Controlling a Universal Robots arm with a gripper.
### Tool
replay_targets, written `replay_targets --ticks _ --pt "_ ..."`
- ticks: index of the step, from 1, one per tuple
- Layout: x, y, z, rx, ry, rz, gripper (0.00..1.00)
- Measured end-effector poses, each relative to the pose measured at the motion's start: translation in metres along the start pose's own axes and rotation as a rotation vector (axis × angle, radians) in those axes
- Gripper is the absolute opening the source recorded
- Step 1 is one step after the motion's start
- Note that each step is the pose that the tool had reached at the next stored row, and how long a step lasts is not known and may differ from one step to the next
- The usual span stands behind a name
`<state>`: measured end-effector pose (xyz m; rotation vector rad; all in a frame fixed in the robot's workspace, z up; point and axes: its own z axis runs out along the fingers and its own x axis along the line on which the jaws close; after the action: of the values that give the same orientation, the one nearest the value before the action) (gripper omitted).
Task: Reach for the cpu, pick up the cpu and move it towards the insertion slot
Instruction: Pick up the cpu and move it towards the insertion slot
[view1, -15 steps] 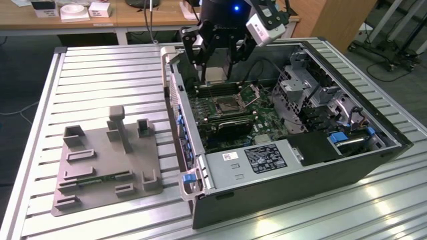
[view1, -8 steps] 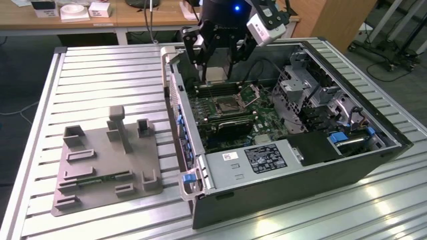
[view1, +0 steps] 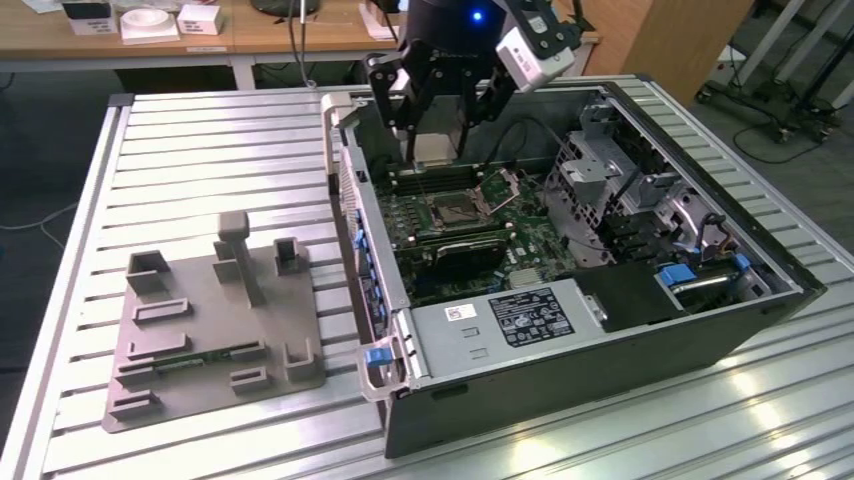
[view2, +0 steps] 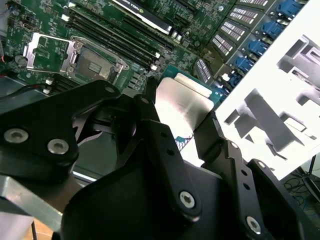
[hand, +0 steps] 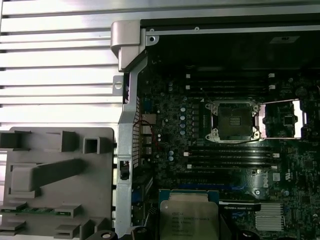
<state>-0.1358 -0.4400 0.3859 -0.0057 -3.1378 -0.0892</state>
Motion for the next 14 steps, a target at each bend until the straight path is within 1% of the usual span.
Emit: replay_targets --ticks 4,5,6,14 --pt "-0.0007 0.0002 0.0001 0.0 0.0 0.0 0.55" --pt "-0.0025 0.0007 0.0003 0.0 0.0 0.0 0.55" --pt "-0.0028 0.0007 0.0003 0.0 0.0 0.0 0.55" --pt "-0.0039 0.0009 0.0003 0.0 0.0 0.0 0.55"
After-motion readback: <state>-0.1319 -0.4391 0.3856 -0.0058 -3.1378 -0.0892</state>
